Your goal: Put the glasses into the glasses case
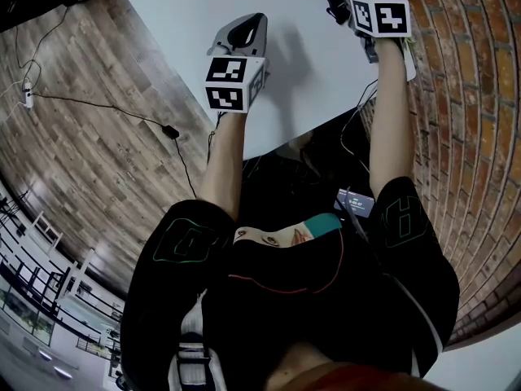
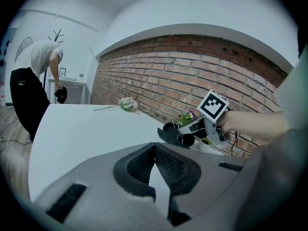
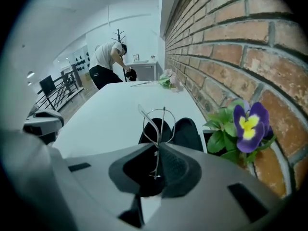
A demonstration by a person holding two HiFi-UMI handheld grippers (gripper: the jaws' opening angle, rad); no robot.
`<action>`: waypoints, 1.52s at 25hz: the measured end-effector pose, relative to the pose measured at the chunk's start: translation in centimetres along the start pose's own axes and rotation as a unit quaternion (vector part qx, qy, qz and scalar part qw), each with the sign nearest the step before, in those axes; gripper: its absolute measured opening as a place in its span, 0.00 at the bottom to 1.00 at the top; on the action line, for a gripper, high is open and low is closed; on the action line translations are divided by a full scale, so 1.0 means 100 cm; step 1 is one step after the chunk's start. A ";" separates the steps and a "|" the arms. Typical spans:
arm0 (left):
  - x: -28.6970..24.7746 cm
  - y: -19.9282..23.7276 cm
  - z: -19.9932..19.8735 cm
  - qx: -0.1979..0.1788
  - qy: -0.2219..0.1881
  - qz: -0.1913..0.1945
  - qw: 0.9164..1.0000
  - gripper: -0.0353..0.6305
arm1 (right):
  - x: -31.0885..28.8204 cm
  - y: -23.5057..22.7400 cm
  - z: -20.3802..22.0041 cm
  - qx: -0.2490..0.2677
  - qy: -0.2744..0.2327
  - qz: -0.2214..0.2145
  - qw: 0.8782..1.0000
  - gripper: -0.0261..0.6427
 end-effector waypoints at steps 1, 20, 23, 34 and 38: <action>0.000 0.001 0.001 0.002 0.000 -0.001 1.000 0.06 | -0.003 0.001 0.001 0.001 0.004 0.001 1.000 0.10; 0.004 0.015 0.008 0.019 0.000 -0.015 1.000 0.06 | -0.041 -0.008 0.010 -0.029 0.049 0.065 0.996 0.12; 0.007 0.014 0.005 0.017 -0.003 -0.014 1.000 0.06 | -0.035 -0.009 0.008 -0.040 0.035 0.074 0.996 0.15; 0.016 -0.004 -0.010 0.011 -0.027 -0.009 1.000 0.06 | 0.031 0.003 -0.003 -0.109 -0.107 0.047 0.987 0.07; 0.023 -0.022 -0.019 0.006 -0.039 -0.009 0.999 0.06 | 0.065 0.011 0.000 -0.135 -0.172 0.017 0.976 0.05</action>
Point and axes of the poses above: the fingertips, and each gripper's own axes: x backward along the fingers, y to its left, z out of its underside, the point moved 1 cm from there along x, backward along the fingers, and after that the axes turned 11 degrees about -x, right-handed, at the moved point
